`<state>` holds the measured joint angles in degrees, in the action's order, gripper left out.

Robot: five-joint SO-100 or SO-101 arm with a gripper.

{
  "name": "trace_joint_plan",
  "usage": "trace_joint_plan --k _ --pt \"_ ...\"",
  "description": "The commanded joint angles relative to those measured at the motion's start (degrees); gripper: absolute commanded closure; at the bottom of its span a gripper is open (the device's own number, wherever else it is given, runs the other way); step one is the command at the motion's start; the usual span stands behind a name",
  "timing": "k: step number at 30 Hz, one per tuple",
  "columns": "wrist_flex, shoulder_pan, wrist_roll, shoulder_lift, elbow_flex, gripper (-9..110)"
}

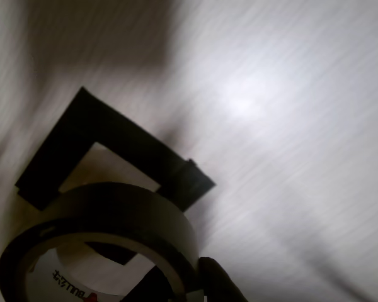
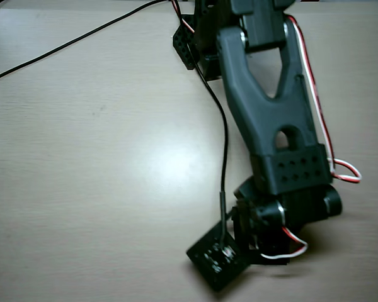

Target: Grasp a tape and put it in the target area.

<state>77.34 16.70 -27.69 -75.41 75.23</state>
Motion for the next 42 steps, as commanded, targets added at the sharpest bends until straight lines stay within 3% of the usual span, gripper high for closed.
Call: trace_joint_plan --k 1,23,29,42 --pt "0.3 0.4 -0.3 1.3 -4.2 101" --pt "3.6 1.0 -0.4 14.0 -17.8 101" --pt "3.2 1.1 2.1 13.9 -17.2 91" --pt "9.4 -2.9 0.4 6.4 -20.5 87"
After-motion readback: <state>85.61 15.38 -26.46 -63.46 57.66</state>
